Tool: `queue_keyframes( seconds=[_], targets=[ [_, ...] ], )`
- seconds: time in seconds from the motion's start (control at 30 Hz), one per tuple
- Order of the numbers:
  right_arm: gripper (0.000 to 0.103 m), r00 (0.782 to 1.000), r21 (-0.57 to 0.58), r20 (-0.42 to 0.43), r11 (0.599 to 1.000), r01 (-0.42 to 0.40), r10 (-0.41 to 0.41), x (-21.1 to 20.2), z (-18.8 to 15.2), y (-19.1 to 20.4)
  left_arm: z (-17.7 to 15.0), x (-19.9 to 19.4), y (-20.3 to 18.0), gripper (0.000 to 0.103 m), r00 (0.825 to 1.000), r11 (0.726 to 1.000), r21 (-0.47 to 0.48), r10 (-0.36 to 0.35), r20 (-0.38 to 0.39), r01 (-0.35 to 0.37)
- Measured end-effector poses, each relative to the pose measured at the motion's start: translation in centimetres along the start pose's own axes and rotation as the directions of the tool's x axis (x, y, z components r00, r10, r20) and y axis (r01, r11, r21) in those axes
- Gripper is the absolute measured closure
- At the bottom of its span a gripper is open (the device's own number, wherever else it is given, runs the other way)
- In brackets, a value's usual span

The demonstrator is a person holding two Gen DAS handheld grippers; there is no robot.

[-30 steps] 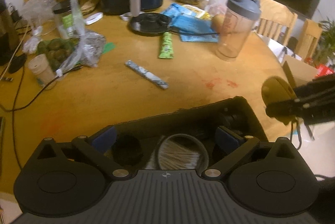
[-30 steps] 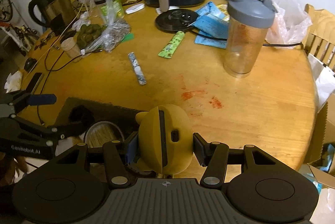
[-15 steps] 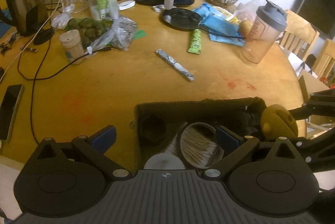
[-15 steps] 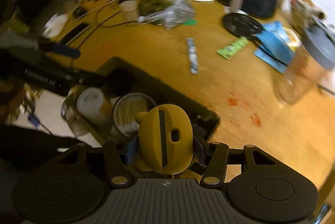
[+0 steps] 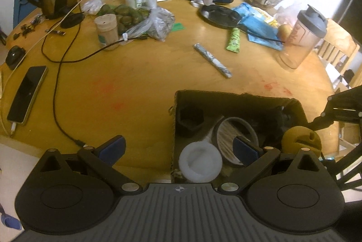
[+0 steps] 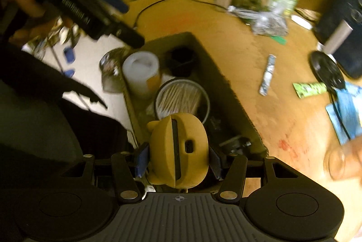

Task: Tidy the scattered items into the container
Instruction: 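Open the left tool to drop the tape roll while the right tool lowers the pig case in and opens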

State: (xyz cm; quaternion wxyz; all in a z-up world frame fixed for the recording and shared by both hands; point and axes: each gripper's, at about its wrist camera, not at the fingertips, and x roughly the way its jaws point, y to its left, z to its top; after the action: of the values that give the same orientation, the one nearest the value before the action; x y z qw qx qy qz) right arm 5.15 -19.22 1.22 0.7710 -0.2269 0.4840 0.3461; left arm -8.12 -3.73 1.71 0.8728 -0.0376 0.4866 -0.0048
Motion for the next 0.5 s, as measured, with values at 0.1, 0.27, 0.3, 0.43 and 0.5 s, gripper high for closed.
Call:
queue_keyframes(
  seconds=[0.1, 0.27, 0.3, 0.43, 0.5],
  targets=[
    [0.045, 1.000, -0.086, -0.026, 0.996, -0.004, 0.002, 0.5, -0.1, 0.2, -0.4, -0.2, 0.2, 0.000, 1.000, 1.000, -0.011, 0.007, -0.003, -0.007],
    [0.045, 0.999, -0.175, -0.054, 0.984, -0.019, 0.009, 1.0, -0.2, 0.4, -0.7, -0.4, 0.8, 0.000, 1.000, 0.999, -0.030, 0.016, -0.004, -0.016],
    [0.043, 0.999, -0.187, -0.052, 0.982, -0.018, 0.008, 0.9, -0.1, 0.5, -0.7, -0.4, 0.9, 0.000, 1.000, 0.999, -0.033, 0.017, -0.003, -0.018],
    [0.030, 1.000, -0.185, -0.020, 0.983, -0.018, 0.014, 0.4, 0.3, 0.4, -0.5, -0.5, 1.2, 0.000, 1.000, 0.999, -0.037, 0.016, 0.003, -0.016],
    [0.026, 1.000, -0.159, -0.007, 0.987, -0.018, 0.017, 0.0, 0.5, 0.2, -0.3, -0.4, 1.1, 0.000, 1.000, 0.999, -0.032, 0.010, 0.006, -0.010]
  ],
)
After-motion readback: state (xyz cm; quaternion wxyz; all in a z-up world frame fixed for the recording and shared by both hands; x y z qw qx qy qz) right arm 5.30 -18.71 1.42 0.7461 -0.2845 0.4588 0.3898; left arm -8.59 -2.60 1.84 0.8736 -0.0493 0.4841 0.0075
